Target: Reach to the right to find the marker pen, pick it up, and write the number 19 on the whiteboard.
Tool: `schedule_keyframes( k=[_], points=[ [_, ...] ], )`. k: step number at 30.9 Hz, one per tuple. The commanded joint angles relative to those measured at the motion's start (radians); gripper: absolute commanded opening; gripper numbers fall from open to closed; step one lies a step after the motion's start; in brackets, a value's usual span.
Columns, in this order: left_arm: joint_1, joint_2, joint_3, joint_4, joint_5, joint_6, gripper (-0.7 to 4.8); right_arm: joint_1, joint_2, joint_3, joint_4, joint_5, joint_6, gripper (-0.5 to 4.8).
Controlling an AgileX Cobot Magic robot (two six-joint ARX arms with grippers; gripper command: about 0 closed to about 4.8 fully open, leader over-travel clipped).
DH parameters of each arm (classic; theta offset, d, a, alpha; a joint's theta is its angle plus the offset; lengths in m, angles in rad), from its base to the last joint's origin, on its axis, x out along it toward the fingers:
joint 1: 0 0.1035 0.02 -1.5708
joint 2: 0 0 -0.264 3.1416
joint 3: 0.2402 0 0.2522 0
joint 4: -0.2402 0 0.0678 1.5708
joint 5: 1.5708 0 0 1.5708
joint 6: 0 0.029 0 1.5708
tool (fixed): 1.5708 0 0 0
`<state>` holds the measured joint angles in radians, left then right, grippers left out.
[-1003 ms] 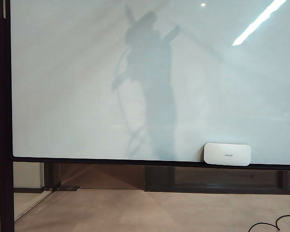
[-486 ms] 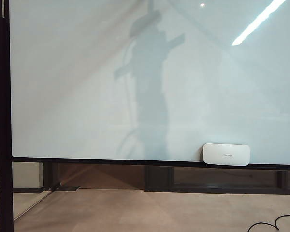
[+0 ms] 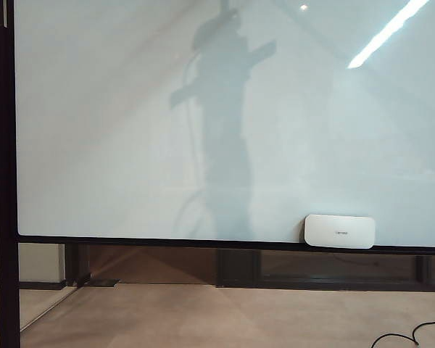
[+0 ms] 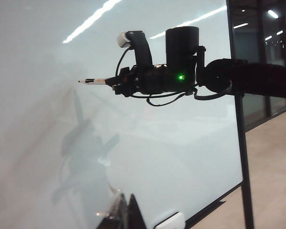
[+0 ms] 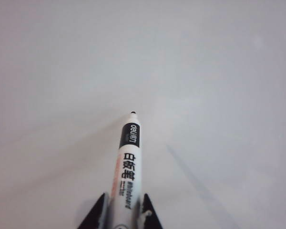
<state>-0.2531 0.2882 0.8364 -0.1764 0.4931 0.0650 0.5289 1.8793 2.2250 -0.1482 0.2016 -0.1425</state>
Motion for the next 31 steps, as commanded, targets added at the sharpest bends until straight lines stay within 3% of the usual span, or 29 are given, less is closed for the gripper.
schedule_keyframes(
  k=[1, 9, 15, 31],
  points=[
    [-0.002, 0.000, 0.009, 0.007, -0.036, 0.037, -0.05, 0.002, 0.002, -0.002, 0.052, -0.024, -0.015, -0.02],
    [-0.002, 0.000, 0.009, 0.007, -0.076, 0.035, -0.05, 0.002, 0.002, -0.079, 0.107, -0.042, -0.016, -0.02],
    [-0.002, 0.000, 0.009, 0.015, -0.235, 0.029, -0.05, 0.005, 0.002, -0.119, 0.171, -0.047, -0.019, -0.02],
    [-0.002, 0.011, 0.005, 0.066, -0.188, 0.029, -0.05, 0.010, 0.002, -0.119, 0.230, -0.012, -0.071, -0.02]
  ],
)
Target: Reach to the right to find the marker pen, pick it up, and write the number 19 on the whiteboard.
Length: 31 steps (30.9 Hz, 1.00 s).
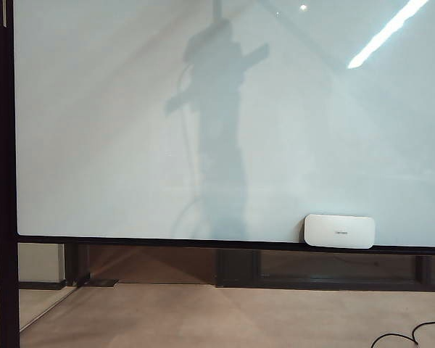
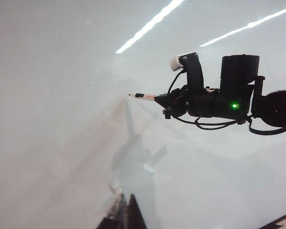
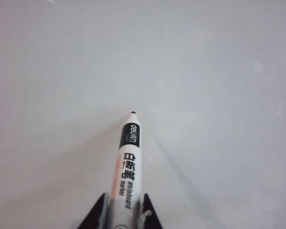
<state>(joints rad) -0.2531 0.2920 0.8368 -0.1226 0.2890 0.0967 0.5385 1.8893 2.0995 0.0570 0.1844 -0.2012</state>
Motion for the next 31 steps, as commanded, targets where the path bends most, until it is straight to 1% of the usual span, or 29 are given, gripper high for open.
schedule_keyframes(
  k=[1, 13, 22, 31],
  points=[
    [-0.002, 0.008, 0.003, 0.012, 0.016, -0.003, -0.05, 0.001, -0.007, 0.006, 0.024, 0.005, -0.013, -0.02],
    [-0.002, 0.009, 0.003, 0.013, 0.026, -0.002, -0.05, -0.002, -0.002, 0.006, 0.032, 0.008, -0.013, -0.02],
    [-0.002, 0.009, 0.003, 0.013, 0.026, 0.000, -0.05, -0.002, 0.015, 0.006, 0.128, -0.003, -0.021, -0.02],
    [-0.002, 0.009, 0.003, 0.012, 0.026, 0.002, -0.05, -0.022, 0.054, 0.008, 0.165, -0.003, -0.020, -0.02]
  ],
)
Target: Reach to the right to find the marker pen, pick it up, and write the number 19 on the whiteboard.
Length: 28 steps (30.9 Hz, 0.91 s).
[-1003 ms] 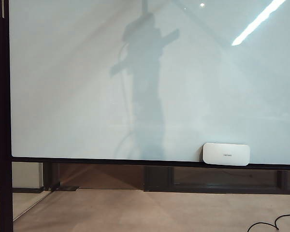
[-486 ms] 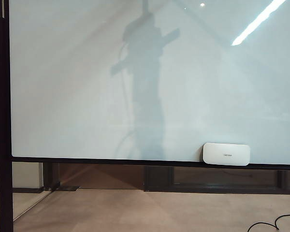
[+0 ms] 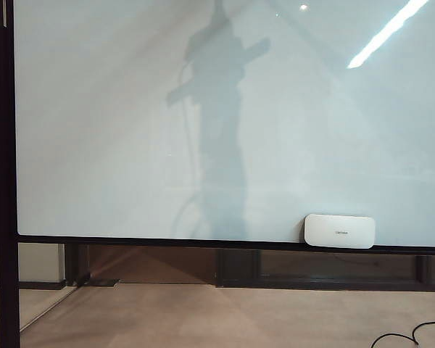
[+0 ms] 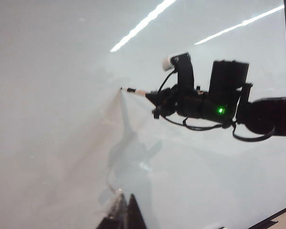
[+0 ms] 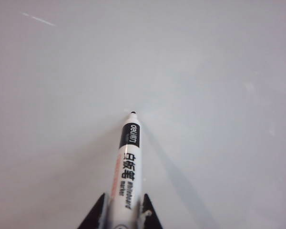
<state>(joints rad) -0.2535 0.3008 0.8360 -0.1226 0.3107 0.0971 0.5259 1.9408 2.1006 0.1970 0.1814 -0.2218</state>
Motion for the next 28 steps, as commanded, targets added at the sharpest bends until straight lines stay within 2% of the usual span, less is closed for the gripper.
schedule_keyframes(
  k=[1, 8, 28],
  points=[
    [-0.001, 0.000, 0.004, 0.012, 0.004, 0.002, -0.05, -0.011, 0.004, 0.007, 0.024, 0.001, 0.001, -0.02],
    [-0.001, 0.000, 0.003, 0.013, 0.003, 0.008, -0.05, -0.017, 0.006, 0.007, -0.009, 0.004, 0.000, -0.02],
    [-0.001, 0.000, 0.004, 0.021, -0.003, 0.027, -0.05, -0.025, 0.063, 0.007, -0.336, 0.031, 0.044, -0.02]
  ],
)
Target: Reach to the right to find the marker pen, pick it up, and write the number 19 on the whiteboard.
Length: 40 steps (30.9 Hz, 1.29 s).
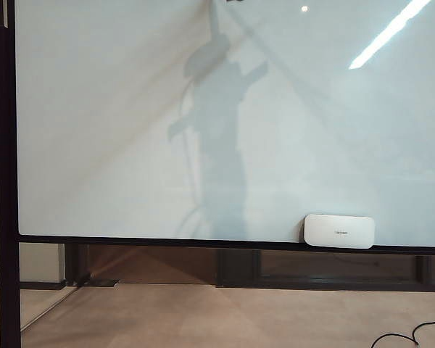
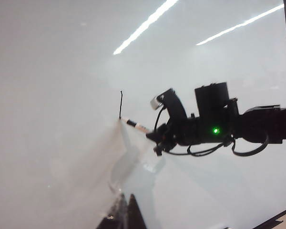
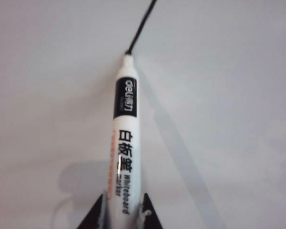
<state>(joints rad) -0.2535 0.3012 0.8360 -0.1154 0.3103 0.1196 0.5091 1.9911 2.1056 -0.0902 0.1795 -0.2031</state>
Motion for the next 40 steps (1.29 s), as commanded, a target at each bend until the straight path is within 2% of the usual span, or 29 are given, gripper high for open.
schedule_keyframes(
  k=[1, 11, 15, 24, 30, 40],
  points=[
    [-0.001, 0.000, 0.004, 0.014, -0.003, 0.005, -0.05, -0.008, 0.014, 0.002, -0.063, 0.032, 0.032, -0.02],
    [-0.001, 0.000, 0.004, 0.013, -0.003, 0.004, -0.05, -0.008, 0.039, 0.002, -0.132, 0.037, 0.050, -0.02],
    [-0.001, 0.000, 0.004, 0.012, -0.003, 0.004, -0.05, -0.004, 0.023, 0.003, -0.097, 0.004, 0.025, -0.02],
    [-0.001, 0.000, 0.004, -0.001, -0.003, 0.004, -0.05, 0.048, -0.097, 0.003, 0.024, 0.002, -0.033, -0.02],
    [-0.001, 0.000, 0.004, 0.000, 0.041, 0.003, -0.05, 0.035, -0.128, 0.004, 0.082, 0.056, -0.113, -0.02],
    [-0.002, 0.000, 0.004, -0.003, 0.061, 0.003, -0.05, 0.014, -0.134, 0.004, -0.029, 0.153, -0.113, -0.02]
  ],
)
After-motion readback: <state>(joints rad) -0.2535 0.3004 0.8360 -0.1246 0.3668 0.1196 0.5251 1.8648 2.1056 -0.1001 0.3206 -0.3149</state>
